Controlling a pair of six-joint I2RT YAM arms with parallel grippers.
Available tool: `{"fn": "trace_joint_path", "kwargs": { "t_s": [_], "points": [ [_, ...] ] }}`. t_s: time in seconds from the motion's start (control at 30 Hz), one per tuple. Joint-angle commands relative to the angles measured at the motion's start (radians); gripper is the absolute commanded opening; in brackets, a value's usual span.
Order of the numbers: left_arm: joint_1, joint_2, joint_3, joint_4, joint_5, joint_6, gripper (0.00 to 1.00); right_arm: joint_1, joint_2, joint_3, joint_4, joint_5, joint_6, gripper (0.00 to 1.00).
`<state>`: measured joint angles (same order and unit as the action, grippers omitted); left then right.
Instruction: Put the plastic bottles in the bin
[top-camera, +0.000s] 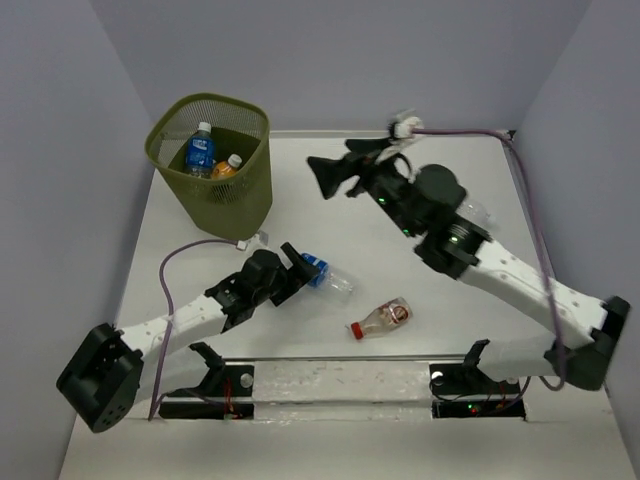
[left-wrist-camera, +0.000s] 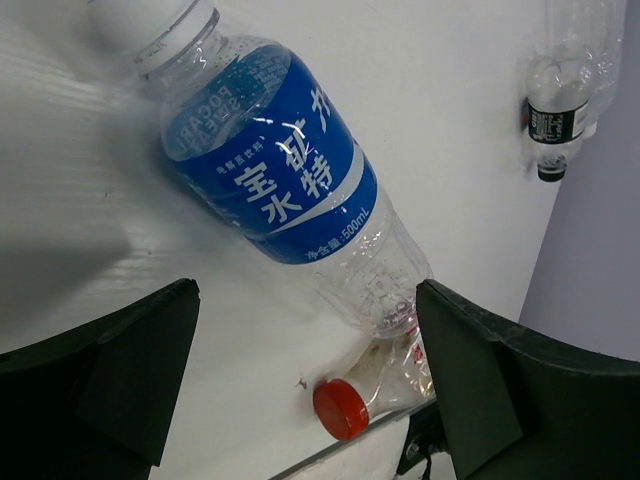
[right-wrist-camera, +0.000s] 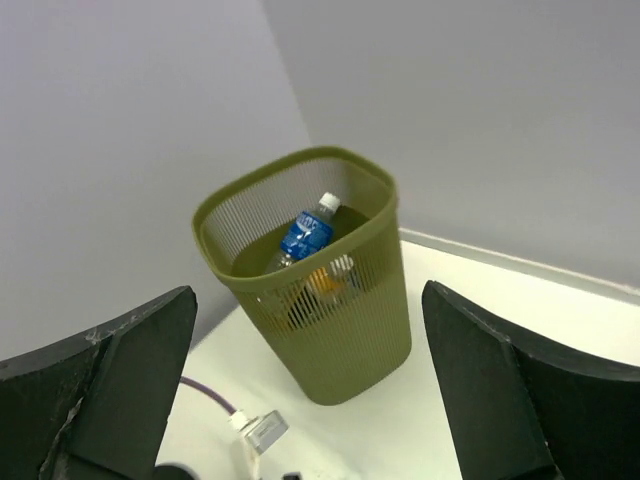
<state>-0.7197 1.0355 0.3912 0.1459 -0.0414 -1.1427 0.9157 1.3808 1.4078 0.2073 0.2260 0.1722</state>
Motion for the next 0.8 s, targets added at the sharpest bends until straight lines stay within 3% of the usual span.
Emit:
{"fn": "trace_joint_path", "kwargs": {
  "t_s": [0.0,0.23,0.4,0.57,0.77],
  "points": [
    [-0.032,0.09,0.067,0.089,-0.116,-0.035,0.99,-0.009,-0.315,-0.39,-0.222,0.186,0.204,0.99],
    [-0.052,0.285,0.144,0.115,-0.235,-0.061,0.99,-0.009,-0.632,-0.644,-0.745,0.239,0.571,0.98],
    [-0.053,0.373,0.193,0.107,-0.27,-0.04,0.99,-0.009,-0.655,-0.751,-0.876,0.116,0.734,0.99],
    [-0.053,0.46,0.238,0.096,-0.285,-0.012,0.99,-0.009,-0.669,-0.826,-0.996,0.091,0.865,1.0],
    [-0.053,0.514,0.239,0.145,-0.267,0.011,0.75,-0.009,-0.691,-0.894,-0.987,0.059,0.955,1.0]
  ]
}}
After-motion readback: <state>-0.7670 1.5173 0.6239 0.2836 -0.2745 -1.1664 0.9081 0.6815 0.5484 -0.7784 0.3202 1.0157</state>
